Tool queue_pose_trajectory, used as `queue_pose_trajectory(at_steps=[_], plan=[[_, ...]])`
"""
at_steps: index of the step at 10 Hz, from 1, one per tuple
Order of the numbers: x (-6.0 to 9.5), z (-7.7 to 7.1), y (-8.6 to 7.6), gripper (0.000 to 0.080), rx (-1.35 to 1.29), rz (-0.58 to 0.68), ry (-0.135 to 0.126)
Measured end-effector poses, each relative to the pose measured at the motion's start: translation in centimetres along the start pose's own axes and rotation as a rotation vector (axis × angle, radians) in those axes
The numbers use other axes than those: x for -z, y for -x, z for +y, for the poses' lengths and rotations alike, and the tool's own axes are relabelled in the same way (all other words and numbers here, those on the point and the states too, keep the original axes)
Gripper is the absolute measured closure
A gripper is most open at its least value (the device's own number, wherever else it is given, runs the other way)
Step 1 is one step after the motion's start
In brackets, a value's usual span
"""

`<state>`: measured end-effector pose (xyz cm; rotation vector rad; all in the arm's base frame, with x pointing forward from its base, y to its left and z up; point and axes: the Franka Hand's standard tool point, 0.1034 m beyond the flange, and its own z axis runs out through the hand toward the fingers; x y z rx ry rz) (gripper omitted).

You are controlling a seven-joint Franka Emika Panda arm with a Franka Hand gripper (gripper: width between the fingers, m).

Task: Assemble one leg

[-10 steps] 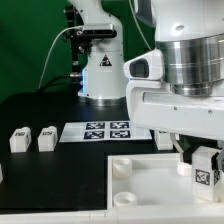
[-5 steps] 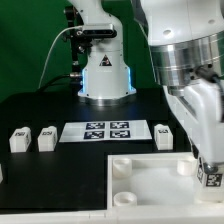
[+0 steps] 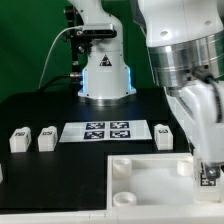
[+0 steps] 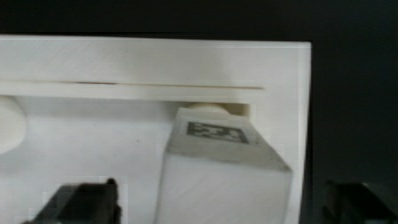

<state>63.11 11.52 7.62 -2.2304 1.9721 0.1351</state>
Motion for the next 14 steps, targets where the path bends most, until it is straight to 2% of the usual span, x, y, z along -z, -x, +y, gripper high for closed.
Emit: queue_pose_trajectory(at_steps=[1,2,5,8,9,12,14], plan=[[-0.1,0.1,0.4,0.021,0.184,0.016,0.011],[-0.2,0.1,0.9,0.0163,0.319,0.023,0.015],[-0.2,0.1,0.4,0.0151,0.612,0.023,0.02],[-0.2,-0.1,0.0,0.0151,1.189,0.076,0.068],[-0.3,-0.2,-0.1,0.0151,1.306,0.075,0.073],[-0.3,-0.2,-0.1,0.0162,1.311,0.077,0.07],[-0.3,-0.2,0.0,0.0512,1.171,0.076,0.06]])
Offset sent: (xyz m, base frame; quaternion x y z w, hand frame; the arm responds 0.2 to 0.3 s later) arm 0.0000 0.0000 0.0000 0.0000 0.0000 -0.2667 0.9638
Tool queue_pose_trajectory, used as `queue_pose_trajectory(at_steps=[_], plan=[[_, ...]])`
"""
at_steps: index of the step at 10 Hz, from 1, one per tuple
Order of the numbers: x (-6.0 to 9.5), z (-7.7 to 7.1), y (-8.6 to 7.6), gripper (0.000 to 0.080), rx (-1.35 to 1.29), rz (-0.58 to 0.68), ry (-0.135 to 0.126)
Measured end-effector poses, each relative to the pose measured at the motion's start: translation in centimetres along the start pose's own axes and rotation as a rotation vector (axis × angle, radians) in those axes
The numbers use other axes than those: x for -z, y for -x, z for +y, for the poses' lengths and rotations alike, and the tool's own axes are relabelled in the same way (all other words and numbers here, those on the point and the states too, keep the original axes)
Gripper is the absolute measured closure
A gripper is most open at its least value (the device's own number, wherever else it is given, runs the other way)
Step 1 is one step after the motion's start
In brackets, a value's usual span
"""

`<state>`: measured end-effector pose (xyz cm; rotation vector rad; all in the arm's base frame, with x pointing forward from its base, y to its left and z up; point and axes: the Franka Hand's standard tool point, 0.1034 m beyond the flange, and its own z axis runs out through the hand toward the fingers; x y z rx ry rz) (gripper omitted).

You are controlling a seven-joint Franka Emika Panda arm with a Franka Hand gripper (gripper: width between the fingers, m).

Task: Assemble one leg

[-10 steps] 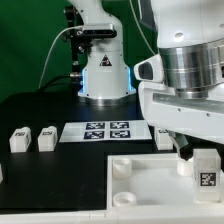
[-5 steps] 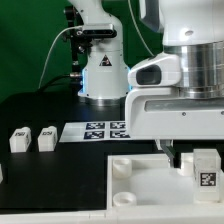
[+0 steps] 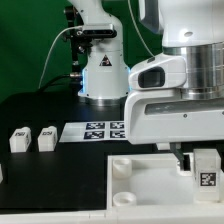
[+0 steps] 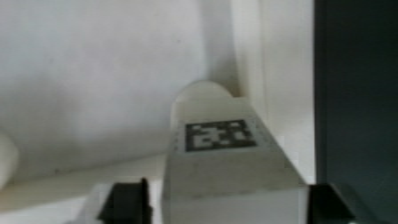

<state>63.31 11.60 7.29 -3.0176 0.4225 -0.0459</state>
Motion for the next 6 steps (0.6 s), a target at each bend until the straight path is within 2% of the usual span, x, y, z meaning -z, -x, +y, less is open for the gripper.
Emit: queue_pose_trajectory(at_steps=[4,6], plan=[[0.05,0.12,-0.04,0.0509,-0.527,0.0,0.001],[-0.01,0.16,0.04,0.0509,-0.989,-0.009,-0.009]])
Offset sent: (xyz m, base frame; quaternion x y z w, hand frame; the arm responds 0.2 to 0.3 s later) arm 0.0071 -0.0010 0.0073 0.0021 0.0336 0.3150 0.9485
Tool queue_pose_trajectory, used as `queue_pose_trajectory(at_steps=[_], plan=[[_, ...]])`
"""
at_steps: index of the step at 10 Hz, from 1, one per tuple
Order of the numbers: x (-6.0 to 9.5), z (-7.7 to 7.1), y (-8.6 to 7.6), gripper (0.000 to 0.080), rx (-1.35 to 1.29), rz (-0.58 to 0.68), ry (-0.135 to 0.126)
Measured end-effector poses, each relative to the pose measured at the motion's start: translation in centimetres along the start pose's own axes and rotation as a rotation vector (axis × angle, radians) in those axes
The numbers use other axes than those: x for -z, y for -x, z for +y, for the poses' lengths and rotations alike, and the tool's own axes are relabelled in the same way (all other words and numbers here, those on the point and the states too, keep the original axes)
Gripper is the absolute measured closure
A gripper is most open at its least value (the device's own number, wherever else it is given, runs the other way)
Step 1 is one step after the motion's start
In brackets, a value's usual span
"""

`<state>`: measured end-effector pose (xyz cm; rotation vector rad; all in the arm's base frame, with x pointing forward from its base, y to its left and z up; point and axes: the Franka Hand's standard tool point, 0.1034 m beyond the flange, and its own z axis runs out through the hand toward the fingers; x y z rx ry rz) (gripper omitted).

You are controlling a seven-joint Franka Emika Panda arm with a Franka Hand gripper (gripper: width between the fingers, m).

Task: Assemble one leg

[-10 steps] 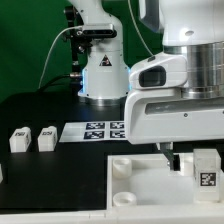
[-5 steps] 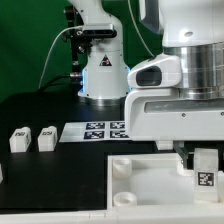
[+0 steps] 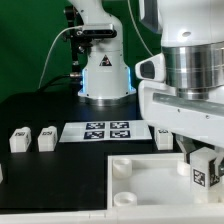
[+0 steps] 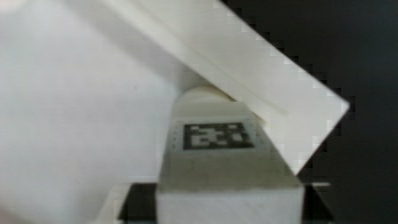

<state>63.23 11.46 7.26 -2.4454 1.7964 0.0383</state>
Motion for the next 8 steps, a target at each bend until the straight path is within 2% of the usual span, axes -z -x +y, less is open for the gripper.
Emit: queue_pose_trajectory(at_steps=[3,5,6,7,8], plan=[[-0.11,0.12,-0.01,0.0508,-0.513,-0.045,-0.035],[-0.11,0.07,0.05,0.0508,-0.656,-0.057,-0.037],[-0.13,0.08,0.06,0.0431,-0.66,-0.057,-0.036],[-0.19,0.1,0.09,0.0431,-0.64,-0.056,-0.036],[-0.26,0.13,0.13,0.0253,-0.579,-0.055,-0.036]])
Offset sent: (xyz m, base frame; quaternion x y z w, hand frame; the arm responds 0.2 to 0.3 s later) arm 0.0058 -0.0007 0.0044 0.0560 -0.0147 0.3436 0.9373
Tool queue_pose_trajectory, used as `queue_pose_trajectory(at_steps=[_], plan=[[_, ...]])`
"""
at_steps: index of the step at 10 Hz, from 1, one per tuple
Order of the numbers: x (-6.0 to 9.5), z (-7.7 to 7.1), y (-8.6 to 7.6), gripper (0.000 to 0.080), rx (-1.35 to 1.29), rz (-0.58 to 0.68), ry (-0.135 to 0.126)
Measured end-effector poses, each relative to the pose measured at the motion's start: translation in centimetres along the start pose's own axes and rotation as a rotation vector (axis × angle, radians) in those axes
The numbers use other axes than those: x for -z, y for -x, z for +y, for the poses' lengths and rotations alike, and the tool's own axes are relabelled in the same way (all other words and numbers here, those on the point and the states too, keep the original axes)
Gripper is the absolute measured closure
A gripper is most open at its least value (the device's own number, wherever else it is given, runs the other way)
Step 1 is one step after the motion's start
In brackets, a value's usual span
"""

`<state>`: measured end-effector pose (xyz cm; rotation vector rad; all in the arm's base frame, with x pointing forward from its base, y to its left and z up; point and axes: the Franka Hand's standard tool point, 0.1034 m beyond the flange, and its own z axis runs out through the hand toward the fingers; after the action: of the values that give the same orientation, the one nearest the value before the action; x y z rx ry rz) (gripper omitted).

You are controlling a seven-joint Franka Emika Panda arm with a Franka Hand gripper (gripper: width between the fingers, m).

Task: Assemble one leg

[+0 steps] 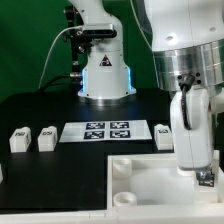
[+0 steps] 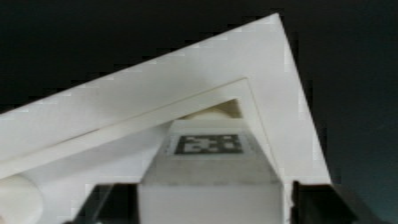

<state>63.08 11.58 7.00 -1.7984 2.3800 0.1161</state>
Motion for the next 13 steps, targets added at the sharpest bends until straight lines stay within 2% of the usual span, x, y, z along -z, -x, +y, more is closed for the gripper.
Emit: queue_pose_trajectory(at_steps=[1,2,3,7,10,11,13], plan=[[-0.16,0.22,0.22,0.0253,0.116,0.0,0.004],[-0.2,0.38,0.42,0.0171,0.287,0.002,0.01],[-0.19,0.55,0.47,0.0156,0.551,0.005,0.031],[-0.17,0.47,0.33,0.015,0.892,0.002,0.031],[0.03,0.25,0.09,0.015,1.367,0.04,0.059],[-0.07,0.24,-0.06,0.015,1.516,0.045,0.078],[-0.2,0.09,-0.11,0.015,1.589,0.048,0.084]])
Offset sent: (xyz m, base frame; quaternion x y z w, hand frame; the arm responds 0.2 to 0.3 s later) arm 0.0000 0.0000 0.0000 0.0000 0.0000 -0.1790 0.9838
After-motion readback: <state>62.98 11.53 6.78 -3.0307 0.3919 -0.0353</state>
